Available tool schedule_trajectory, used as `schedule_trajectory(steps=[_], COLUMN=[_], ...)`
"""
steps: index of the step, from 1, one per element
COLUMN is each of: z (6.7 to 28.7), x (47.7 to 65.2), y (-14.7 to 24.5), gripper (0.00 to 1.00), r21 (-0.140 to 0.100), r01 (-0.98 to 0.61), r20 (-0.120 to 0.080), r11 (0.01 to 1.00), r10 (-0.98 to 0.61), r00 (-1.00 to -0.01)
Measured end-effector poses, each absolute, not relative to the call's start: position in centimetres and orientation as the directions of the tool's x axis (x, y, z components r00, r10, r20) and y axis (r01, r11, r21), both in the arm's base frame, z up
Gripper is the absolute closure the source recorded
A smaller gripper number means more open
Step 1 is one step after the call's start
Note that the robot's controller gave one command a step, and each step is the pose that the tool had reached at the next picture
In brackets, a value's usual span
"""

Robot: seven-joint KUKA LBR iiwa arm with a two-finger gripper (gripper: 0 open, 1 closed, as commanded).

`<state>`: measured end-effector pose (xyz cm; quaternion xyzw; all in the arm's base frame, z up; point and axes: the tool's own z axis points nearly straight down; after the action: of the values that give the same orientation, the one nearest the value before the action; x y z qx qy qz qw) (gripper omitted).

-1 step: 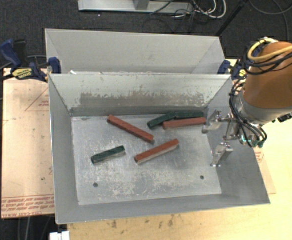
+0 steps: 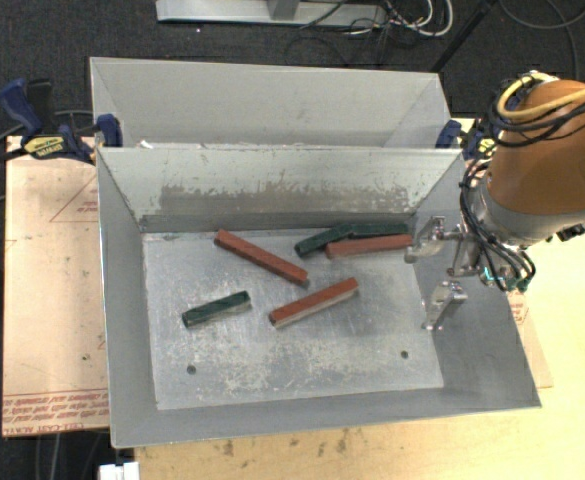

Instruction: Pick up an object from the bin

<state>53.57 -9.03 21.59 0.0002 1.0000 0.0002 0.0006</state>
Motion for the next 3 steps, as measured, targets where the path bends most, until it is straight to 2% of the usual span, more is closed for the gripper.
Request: schedule_trajectory(steps=[1, 2, 3], z=[17.0, 13.7, 7.8], x=[55.1, 54.6, 59.8], y=[-7.4, -2.7, -3.7], gripper=[0.0, 0.0, 1.0], r21=[0.0, 0.001, 0.002], r01=[0.031, 0.128, 0.028], r20=[-0.01, 0.004, -0.017], r11=[1.0, 0.992, 1.0], r10=[0.031, 0.128, 0.028], r00=[-0.999, -0.992, -0.999])
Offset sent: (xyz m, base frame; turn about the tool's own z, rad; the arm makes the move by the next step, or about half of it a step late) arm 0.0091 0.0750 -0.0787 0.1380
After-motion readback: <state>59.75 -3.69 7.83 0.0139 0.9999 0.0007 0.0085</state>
